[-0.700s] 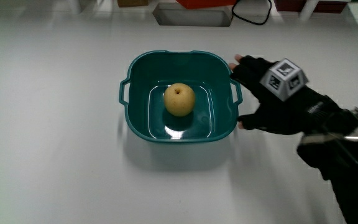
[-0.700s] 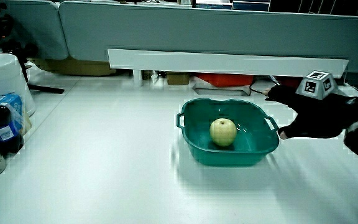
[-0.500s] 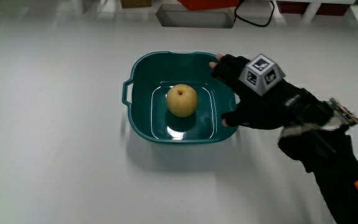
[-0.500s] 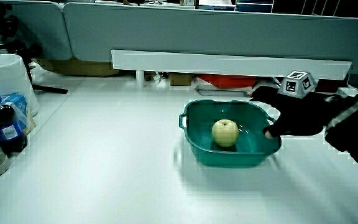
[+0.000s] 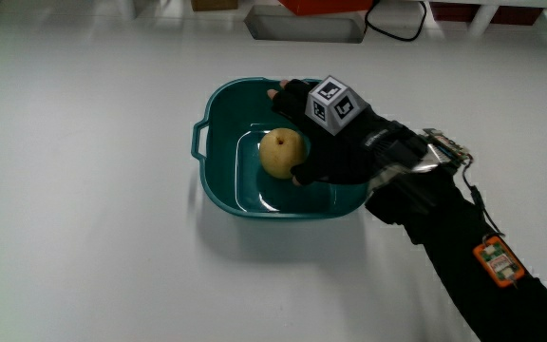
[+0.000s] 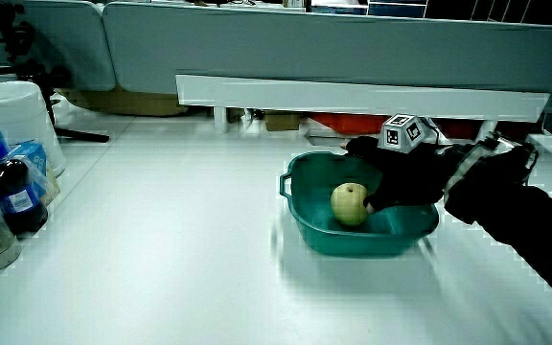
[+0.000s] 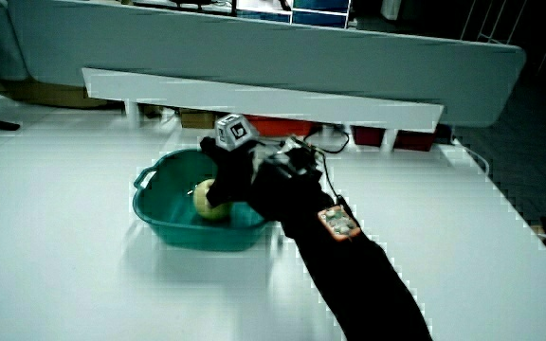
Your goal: Pick pear from plate
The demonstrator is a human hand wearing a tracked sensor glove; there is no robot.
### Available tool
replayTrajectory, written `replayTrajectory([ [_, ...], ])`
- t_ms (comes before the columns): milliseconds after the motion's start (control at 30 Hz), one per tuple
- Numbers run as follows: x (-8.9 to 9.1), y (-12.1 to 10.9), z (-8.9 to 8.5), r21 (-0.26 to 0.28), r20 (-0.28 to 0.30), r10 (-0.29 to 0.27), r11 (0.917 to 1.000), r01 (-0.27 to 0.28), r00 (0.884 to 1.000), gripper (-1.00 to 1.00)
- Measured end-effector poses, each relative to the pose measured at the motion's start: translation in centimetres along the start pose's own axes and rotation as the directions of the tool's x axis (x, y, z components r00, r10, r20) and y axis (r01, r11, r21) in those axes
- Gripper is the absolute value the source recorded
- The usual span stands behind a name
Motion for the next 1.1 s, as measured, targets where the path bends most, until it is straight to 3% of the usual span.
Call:
replayTrajectory([
  [133,-0.3,1.2,-0.6,-0.035,-0.001,-0.02,0.9992,0.02,1.0,0.0],
  [233,-0.8,2.2,-1.3,-0.069,-0.017,0.002,0.9976,-0.004,1.0,0.0],
  [333,-1.2,2.9,-1.9,-0.092,-0.021,-0.009,0.9957,0.007,1.0,0.0],
  [533,-2.0,3.5,-3.2,-0.109,-0.038,0.019,0.9937,-0.023,0.999,0.0],
  [700,-2.3,4.1,-4.2,-0.139,0.0,-0.011,0.9903,0.011,1.0,0.0],
  [833,-2.1,4.2,-4.2,-0.115,-0.003,-0.021,0.9931,0.02,1.0,0.0],
  [1100,-1.9,4.4,-4.3,-0.137,-0.056,-0.005,0.9906,-0.003,0.998,0.33],
])
